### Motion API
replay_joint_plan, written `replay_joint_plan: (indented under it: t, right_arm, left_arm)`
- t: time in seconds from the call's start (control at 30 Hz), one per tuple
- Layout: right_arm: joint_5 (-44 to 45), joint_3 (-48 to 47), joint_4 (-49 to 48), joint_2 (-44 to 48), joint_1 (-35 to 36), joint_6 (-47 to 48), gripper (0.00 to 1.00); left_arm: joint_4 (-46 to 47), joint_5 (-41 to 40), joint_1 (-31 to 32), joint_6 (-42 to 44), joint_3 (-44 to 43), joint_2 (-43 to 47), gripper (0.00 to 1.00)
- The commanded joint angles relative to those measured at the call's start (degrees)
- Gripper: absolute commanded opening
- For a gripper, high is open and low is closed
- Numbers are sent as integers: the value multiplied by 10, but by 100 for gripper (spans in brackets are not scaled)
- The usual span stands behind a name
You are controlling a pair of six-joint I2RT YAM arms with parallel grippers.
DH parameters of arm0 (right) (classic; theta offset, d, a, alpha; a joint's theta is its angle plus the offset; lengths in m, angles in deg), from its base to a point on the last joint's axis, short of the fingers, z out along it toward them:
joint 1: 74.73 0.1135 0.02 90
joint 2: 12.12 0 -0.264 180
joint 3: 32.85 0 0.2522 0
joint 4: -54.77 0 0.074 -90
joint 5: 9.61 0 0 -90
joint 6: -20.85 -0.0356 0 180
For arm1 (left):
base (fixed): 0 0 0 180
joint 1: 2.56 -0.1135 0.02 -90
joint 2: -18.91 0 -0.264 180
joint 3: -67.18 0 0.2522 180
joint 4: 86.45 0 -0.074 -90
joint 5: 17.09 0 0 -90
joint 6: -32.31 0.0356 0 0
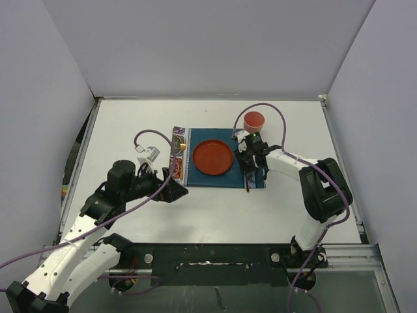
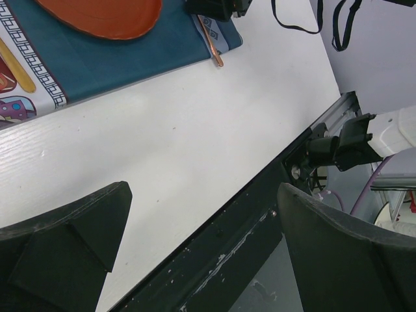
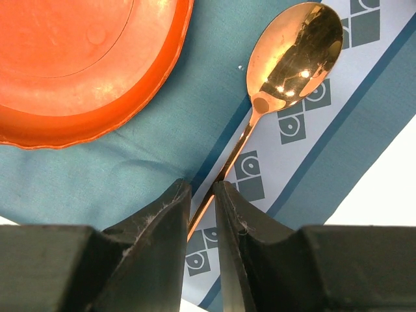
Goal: Set the dinner table for one person
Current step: Pick up the spoon from the napkin.
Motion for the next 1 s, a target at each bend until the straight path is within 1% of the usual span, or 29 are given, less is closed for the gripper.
replay_joint_plan:
  t: [0.0, 0.2, 0.3, 0.37, 0.47, 0.67, 0.73, 0.87, 0.97]
  right_arm:
    - [-1, -3, -30, 31, 2, 12, 24]
    - [-10, 0, -37, 31, 1, 12, 22]
    - [-13, 1, -41, 22, 2, 10, 14]
    - [-15, 0, -41, 19, 2, 7, 12]
    - [-13, -1, -40, 12, 2, 8, 15]
    - [-8, -1, -36, 15, 1, 17, 16]
    - [0, 0, -35, 25, -2, 18, 19]
    - [8, 5, -32, 40, -17, 18, 29]
    - [4, 4, -30, 32, -23, 17, 29]
  left_arm:
    - [5, -1, 3, 5, -5, 12, 98]
    - [2, 2, 3, 9, -6, 15, 98]
    - [-5, 2, 3, 11, -7, 17, 98]
    - [-9, 2, 3, 12, -8, 20, 98]
    - [-13, 3, 3, 15, -10, 20, 98]
    - [-16, 6, 3, 22, -14, 14, 98]
    - [-14, 8, 3, 23, -14, 12, 98]
    - [-10, 10, 4, 26, -13, 11, 98]
    - [-3, 11, 3, 26, -11, 6, 98]
